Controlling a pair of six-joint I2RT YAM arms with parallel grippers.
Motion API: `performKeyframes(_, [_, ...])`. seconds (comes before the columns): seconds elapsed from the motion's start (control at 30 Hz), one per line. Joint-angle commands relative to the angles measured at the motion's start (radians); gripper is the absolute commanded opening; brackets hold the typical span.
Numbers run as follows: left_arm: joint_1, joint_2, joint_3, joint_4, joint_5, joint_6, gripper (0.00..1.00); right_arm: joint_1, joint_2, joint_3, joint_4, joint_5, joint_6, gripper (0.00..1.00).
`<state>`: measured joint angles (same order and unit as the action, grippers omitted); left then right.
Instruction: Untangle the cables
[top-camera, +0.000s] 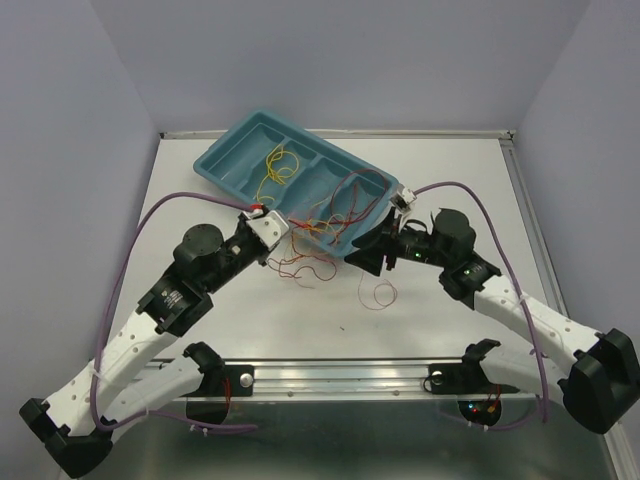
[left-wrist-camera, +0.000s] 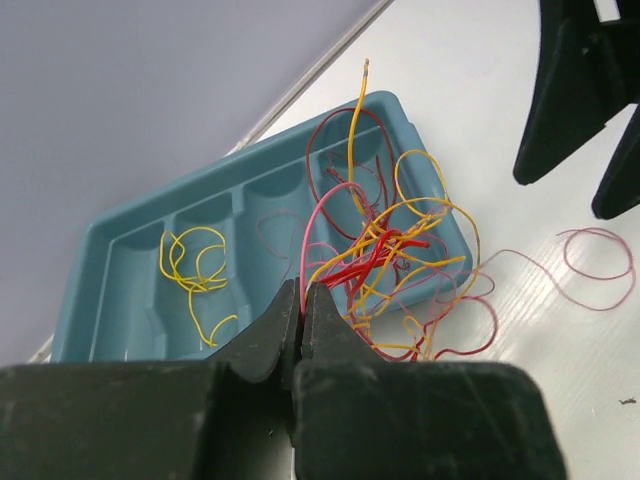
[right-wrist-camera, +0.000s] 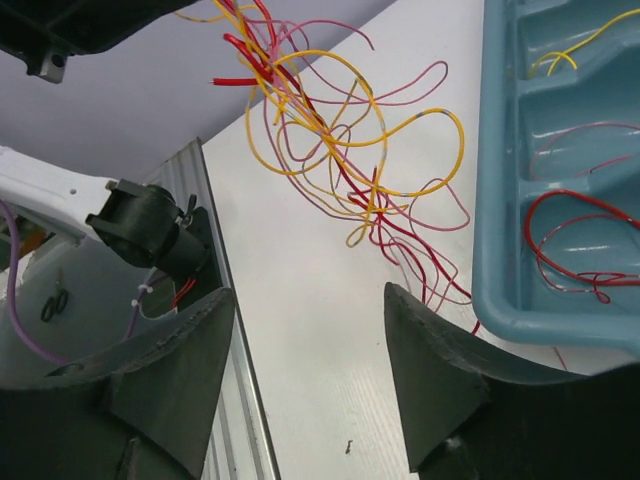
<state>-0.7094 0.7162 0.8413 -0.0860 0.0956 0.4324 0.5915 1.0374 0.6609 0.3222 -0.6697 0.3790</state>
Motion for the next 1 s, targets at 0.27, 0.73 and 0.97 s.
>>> performKeyframes(0.27, [0.007,-0.024,0.022,0.020,0.141,0.003,0.00,0.034,-0.046,-0.029,0.098,0.140,-0.103,0.69])
performKeyframes(0.73, [0.007,-0.044,0.050,-0.027,0.210,0.016,0.00,0.054,-0.010,-0.052,0.136,0.098,-0.184,0.64])
performKeyframes(0.97, [0.007,-0.046,0.065,-0.034,0.222,0.014,0.00,0.091,0.070,-0.038,0.178,-0.010,-0.189,0.67])
